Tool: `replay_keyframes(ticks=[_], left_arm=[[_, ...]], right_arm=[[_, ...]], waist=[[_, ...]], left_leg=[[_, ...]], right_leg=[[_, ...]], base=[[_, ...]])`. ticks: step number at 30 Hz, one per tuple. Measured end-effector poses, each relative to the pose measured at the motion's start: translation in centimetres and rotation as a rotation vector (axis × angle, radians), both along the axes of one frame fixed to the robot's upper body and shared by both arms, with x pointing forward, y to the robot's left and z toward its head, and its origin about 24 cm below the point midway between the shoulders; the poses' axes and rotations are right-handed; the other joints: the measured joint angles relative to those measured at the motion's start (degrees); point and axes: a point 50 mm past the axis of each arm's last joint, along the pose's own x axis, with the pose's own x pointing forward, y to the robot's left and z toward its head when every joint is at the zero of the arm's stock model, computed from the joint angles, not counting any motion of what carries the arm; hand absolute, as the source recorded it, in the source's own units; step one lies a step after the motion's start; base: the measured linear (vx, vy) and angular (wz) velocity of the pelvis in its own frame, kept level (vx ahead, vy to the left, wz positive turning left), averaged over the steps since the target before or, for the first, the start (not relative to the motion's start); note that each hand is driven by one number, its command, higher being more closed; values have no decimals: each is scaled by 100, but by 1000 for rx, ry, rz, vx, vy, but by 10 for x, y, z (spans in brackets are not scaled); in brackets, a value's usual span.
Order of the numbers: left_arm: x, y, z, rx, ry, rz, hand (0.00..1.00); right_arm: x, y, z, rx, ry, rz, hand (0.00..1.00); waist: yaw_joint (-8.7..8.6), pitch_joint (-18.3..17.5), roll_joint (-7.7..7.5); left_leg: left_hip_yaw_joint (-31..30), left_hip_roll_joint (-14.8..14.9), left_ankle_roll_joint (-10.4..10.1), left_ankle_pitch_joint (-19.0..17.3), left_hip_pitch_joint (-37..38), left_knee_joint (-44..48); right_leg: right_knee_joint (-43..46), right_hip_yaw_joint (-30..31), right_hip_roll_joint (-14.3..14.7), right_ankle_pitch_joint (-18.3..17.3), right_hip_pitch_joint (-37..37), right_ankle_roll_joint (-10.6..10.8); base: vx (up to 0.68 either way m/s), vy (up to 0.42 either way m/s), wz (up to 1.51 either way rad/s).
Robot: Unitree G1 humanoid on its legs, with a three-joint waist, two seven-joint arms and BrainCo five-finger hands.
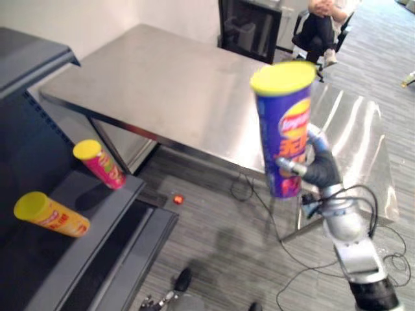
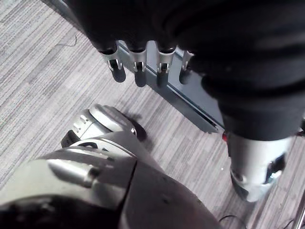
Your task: Put the gum and the chips on the shelf.
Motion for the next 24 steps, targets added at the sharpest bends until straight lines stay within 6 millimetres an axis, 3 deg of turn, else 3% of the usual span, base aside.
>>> replay_keyframes(ticks=[6, 12, 15, 16, 17, 18, 19, 20, 22, 23, 24], left_arm=[[-8, -4, -3, 5, 35, -21, 0], [-13, -8, -5, -1, 50, -46, 0], [-13, -14, -5, -14, 42, -40, 0], [-12, -15, -6, -13, 42, -36, 0], [-13, -16, -6, -10, 46, -31, 0], [-12, -20, -7, -14, 48, -23, 0], [-12, -21, -7, -18, 48, -18, 0], [-11, -18, -7, -23, 43, 22, 0], [-19, -18, -8, -20, 59, 52, 0], [-31, -24, -10, -31, 83, 79, 0], [-28, -25, -9, -28, 67, 84, 0]], right_arm=[[-1, 12, -32, -93, 86, -14, 100], [-4, 27, -36, -107, 101, 58, 100], [1, 33, -34, -108, 93, 88, 100], [4, 32, -35, -114, 100, 83, 100], [4, 31, -36, -121, 104, 81, 100], [4, 27, -35, -147, 93, 74, 100], [4, 24, -33, -156, 86, 67, 100], [7, 16, -33, -147, 95, 39, 100], [7, 13, -31, -118, 98, 24, 100], [2, 6, -32, -98, 104, 5, 100], [-2, -2, -37, -43, 132, -33, 100]], waist=[[4, -121, 139], [23, -110, 312], [58, -33, 499], [95, -1, 539], [143, 33, 590], [121, 15, 622], [100, 27, 651], [109, 70, 578], [98, 48, 612], [17, -79, 787], [-76, -91, 770]], left_leg=[[-62, -59, -2, 0, 126, 47], [-504, -202, -45, 28, 15, 213], [-948, -372, -85, 207, -289, 280], [-631, -390, 605, 243, -357, 128], [211, -242, 1659, 154, -434, -2], [1384, 6, 2336, -201, -538, -64], [1904, 109, 2275, -433, -618, -17], [2877, 186, 1774, -223, -935, 612], [3348, 98, 1686, 39, -938, 1225], [3476, 1, 1621, 563, -858, 1107], [3339, -194, 1516, 971, -852, 713]], right_leg=[[227, -48, -75, -146, 85, 22], [730, -424, -191, -473, 93, 24], [1443, -1028, -389, -918, -36, -49], [1577, -1293, -501, -1035, -29, -87], [1497, -1532, -499, -951, 51, -138], [1180, -1857, -465, -759, 248, -130], [1071, -2025, -484, -722, 308, -96], [1151, -2422, -827, -745, 284, -126], [1246, -2604, -990, -727, 303, -74], [1334, -2734, -937, -762, 348, 2], [1358, -2838, -991, -877, 354, -173]], base=[[4, 3, 6], [5, -9, 37], [-26, -32, 113], [-76, -31, 112], [-108, -80, 156], [-79, -71, 136], [-58, 53, 160], [-15, 129, 122], [70, 95, 99], [91, 50, 139], [25, 70, 154]])
